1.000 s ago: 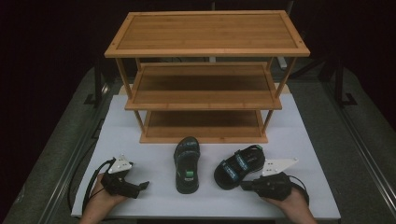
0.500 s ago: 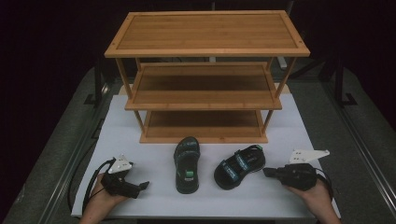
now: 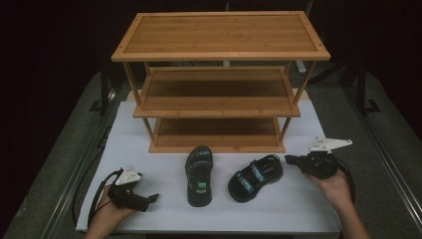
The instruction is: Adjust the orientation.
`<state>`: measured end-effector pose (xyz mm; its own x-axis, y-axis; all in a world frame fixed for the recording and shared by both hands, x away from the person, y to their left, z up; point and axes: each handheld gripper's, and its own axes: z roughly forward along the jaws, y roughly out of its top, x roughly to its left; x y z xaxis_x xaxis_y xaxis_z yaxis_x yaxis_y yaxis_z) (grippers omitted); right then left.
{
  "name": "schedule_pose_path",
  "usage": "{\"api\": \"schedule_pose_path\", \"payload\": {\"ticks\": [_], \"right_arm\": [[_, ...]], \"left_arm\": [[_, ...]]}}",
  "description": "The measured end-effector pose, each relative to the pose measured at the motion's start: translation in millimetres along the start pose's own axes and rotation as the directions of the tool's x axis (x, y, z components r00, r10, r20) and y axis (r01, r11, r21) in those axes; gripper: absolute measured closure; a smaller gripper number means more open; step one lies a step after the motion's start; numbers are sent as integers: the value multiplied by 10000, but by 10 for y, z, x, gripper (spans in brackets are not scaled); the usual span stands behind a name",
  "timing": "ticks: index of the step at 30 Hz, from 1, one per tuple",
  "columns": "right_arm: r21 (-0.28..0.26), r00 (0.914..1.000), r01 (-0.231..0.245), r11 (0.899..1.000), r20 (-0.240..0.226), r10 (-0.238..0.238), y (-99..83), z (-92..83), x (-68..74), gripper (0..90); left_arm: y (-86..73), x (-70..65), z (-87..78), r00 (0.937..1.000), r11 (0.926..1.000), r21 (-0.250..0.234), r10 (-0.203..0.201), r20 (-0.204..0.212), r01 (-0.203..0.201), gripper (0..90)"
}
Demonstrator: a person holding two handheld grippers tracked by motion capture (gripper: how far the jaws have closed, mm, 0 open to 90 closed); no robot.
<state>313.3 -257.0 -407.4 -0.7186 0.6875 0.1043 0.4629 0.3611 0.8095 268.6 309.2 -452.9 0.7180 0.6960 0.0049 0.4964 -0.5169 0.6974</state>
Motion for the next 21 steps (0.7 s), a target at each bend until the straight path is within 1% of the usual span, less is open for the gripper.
{"api": "schedule_pose_path", "payload": {"ticks": [1, 3, 6, 9, 12, 13, 17, 20, 21], "right_arm": [[56, 10000, -28, 10000, 21, 27, 34, 41, -39, 895], [81, 10000, -17, 10000, 59, 16, 48, 63, -54, 895], [-23, 10000, -21, 10000, 76, 21, 103, 147, -115, 896], [146, 10000, -30, 9999, -4, 30, 151, 258, -174, 896], [148, 9997, -54, 9999, -247, 58, 192, 378, -211, 896], [206, 9993, -116, 9997, -363, 124, 197, 420, -220, 896], [414, 9979, -72, 9991, -647, 99, 186, 570, -224, 896], [656, 9965, -135, 9978, -813, 188, 151, 651, -220, 896], [656, 9965, -135, 9978, -813, 188, 151, 651, -220, 896]], "left_arm": [[0, 0, 0, 10000, 10000, -2, -3, -1, 3, 12], [0, 0, 0, 10000, 10000, -3, -4, 2, 4, 12], [0, 0, 2, 10000, 10000, -24, -19, 0, 19, 12], [0, 0, 3, 10000, 10000, -28, -28, 2, 28, 12], [0, 1, 3, 10000, 10000, -28, -33, 5, 33, 12], [0, 1, 3, 10000, 10000, -27, -35, 6, 35, 12], [0, 2, 3, 10000, 10000, -26, -40, 10, 40, 12], [1, 3, 3, 10000, 10000, -21, -35, 14, 35, 12], [1, 3, 3, 10000, 10000, -16, -33, 14, 33, 12]]}}
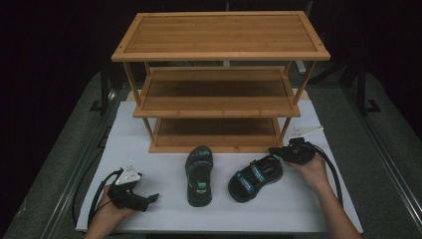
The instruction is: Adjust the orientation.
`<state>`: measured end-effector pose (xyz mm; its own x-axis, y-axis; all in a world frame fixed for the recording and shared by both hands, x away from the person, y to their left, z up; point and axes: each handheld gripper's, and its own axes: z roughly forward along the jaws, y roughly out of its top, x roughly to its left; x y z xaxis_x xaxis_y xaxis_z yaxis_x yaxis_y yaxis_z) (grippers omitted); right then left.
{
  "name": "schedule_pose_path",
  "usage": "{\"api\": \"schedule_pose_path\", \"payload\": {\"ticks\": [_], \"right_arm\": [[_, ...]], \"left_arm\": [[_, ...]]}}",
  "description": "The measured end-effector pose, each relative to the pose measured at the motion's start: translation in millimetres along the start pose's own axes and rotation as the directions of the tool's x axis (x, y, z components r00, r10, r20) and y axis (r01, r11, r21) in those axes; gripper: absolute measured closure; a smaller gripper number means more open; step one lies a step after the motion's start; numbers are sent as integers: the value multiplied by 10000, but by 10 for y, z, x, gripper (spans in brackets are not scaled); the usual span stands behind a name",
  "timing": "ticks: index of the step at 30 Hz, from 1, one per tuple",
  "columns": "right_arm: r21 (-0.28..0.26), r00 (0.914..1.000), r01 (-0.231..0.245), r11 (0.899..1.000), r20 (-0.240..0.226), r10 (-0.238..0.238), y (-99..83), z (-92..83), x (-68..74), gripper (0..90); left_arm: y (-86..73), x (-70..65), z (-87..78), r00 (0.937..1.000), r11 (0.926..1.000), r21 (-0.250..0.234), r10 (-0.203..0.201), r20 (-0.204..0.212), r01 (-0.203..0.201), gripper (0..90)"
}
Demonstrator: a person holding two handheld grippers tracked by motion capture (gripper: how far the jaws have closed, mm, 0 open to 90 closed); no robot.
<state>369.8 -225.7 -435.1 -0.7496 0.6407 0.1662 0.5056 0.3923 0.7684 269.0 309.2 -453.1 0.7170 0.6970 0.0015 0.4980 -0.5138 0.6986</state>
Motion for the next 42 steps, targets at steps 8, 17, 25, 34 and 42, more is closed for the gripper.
{"api": "schedule_pose_path", "payload": {"ticks": [8, 17, 25, 34, 42], "right_arm": [[315, 9997, 1, 9995, -232, 6, -47, 62, 4, 896], [331, 9997, -47, 9994, -229, 54, -91, -5, 16, 896], [376, 9998, -131, 9992, -146, 137, -191, -133, 73, 896], [489, 9999, -52, 9988, -144, 59, -244, -240, 166, 896], [554, 9996, 143, 9984, -247, -130, -354, -370, 320, 896]], "left_arm": [[0, 0, -1, 10000, 10000, 2, -5, 4, 5, 12], [-1, 0, -1, 10000, 10000, 8, 1, 5, -1, 12], [-1, 0, -2, 10000, 10000, 22, 12, 5, -12, 12], [-1, -1, -1, 10000, 10000, 16, 5, 4, -5, 12], [-1, -1, -1, 10000, 10000, 17, 11, -1, -11, 12]]}}
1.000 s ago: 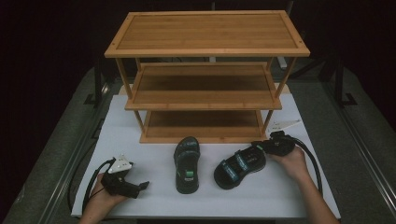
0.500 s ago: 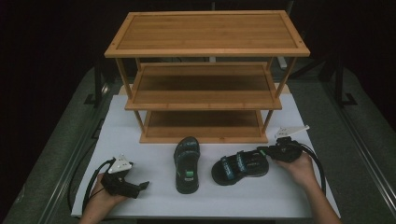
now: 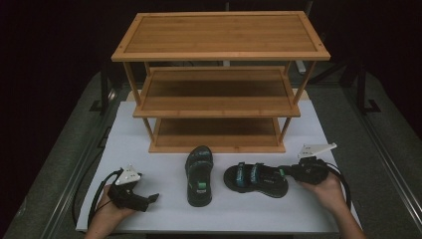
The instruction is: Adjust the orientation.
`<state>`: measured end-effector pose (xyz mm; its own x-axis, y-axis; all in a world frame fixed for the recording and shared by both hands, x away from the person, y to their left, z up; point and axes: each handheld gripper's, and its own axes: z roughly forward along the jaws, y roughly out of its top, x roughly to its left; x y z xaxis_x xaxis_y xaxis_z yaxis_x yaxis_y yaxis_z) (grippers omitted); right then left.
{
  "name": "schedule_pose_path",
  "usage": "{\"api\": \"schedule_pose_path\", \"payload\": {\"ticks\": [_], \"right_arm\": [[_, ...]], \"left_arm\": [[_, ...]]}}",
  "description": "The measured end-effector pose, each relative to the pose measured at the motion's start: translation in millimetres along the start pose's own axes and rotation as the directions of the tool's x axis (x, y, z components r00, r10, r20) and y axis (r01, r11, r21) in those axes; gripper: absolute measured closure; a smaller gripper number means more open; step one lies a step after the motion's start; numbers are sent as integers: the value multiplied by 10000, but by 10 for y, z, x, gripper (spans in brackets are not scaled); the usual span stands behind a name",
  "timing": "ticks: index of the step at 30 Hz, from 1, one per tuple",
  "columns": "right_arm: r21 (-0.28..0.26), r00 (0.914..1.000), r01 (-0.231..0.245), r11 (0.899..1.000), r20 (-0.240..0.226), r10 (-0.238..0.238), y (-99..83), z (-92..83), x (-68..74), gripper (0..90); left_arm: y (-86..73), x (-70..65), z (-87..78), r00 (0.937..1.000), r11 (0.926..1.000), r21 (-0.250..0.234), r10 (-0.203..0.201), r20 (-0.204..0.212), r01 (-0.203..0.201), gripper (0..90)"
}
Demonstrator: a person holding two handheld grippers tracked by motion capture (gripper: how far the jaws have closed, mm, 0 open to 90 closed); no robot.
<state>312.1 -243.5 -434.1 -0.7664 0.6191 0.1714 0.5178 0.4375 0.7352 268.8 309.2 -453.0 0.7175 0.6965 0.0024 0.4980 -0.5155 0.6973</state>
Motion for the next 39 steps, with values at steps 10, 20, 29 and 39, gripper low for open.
{"api": "schedule_pose_path", "payload": {"ticks": [10, 20, 29, 39], "right_arm": [[-74, 9988, 16, 10000, -484, -20, -151, -89, 157, 896], [36, 9935, 273, 9996, -1110, -267, -221, -107, 412, 896], [-1, 9783, 583, 9983, -1992, -571, -219, 10, 679, 896], [-579, 9853, 643, 9962, -1545, -726, -121, -140, 661, 841]], "left_arm": [[0, 0, 0, 10000, 10000, 2, 0, 0, 0, 13], [0, 0, 0, 10000, 10000, 0, 7, -3, -7, 12], [1, 0, 0, 10000, 10000, 12, 8, -1, -8, 12], [1, 0, 1, 10000, 10000, 7, 2, -1, -2, 12]]}}
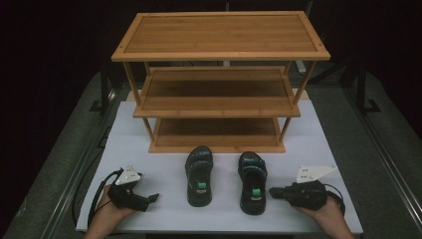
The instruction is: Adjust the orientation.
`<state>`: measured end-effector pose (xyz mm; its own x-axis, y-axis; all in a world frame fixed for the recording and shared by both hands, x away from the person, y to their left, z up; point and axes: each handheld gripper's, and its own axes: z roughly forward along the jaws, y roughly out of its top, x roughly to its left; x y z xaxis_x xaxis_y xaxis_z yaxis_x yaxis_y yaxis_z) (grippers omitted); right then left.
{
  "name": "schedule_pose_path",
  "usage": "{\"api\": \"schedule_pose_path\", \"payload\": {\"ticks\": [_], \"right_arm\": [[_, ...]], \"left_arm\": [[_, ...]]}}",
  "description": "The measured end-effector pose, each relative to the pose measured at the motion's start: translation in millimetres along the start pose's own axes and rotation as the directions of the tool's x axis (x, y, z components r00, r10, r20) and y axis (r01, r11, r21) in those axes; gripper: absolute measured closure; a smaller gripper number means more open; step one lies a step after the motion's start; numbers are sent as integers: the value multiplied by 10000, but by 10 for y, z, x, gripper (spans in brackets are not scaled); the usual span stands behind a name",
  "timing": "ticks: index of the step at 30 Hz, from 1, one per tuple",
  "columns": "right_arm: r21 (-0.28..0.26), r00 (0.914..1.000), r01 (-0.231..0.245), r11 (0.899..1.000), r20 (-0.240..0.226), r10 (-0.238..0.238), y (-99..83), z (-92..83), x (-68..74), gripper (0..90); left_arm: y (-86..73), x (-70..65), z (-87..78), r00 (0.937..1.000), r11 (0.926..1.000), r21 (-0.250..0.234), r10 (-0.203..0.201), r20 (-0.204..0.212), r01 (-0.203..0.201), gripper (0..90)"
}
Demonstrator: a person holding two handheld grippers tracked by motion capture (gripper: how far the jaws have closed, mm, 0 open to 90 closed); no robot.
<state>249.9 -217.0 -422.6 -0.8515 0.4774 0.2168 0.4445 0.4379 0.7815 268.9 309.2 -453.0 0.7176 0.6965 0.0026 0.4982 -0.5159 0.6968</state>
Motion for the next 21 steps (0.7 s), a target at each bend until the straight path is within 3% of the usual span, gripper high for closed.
{"api": "schedule_pose_path", "payload": {"ticks": [4, 10, 15, 21], "right_arm": [[-441, 9989, -62, 9990, 463, 82, 125, -112, -95, 767], [-972, 9995, 91, 9952, 326, -60, 407, -139, -185, 664], [-761, 9995, 322, 9966, 36, -320, 597, -7, -229, 627], [-463, 9985, 508, 9976, -193, -517, 676, 186, -247, 579]], "left_arm": [[0, -1, 0, 10000, 10000, 2, 0, -2, 0, 12], [-1, 1, 0, 10000, 10000, -8, 7, -1, -7, 12], [-1, 0, 2, 10000, 10000, -35, -17, 0, 17, 12], [-1, 1, 1, 10000, 10000, -32, -13, -2, 13, 12]]}}
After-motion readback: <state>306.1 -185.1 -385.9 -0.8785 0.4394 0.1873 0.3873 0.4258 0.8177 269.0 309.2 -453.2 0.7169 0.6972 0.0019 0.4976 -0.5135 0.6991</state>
